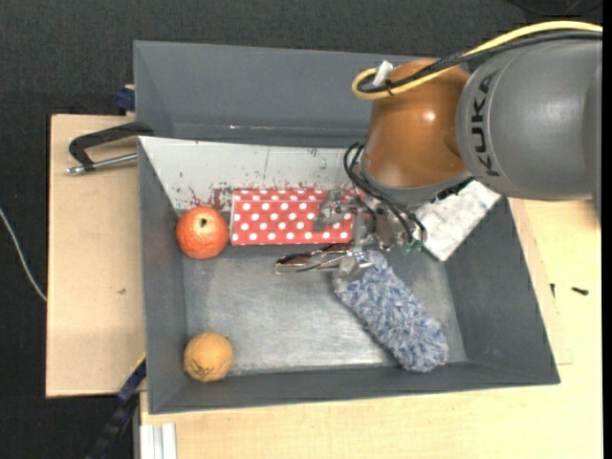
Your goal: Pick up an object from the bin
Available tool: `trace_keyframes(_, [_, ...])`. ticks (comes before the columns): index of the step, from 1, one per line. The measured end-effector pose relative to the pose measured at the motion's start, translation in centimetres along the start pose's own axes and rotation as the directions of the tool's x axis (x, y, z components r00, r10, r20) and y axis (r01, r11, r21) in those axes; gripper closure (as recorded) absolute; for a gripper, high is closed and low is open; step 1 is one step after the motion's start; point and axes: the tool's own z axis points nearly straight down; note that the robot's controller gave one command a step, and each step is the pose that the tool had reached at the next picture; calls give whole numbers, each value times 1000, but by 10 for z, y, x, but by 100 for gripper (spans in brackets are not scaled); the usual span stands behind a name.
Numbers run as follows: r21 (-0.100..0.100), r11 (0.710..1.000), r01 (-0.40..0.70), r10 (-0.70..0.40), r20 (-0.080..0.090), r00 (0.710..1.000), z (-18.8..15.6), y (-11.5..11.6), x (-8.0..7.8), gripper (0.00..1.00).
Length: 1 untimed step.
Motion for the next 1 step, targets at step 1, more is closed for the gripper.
trace_keyframes(1, [-1,991,-130,130,6,991,56,-6,-10,100])
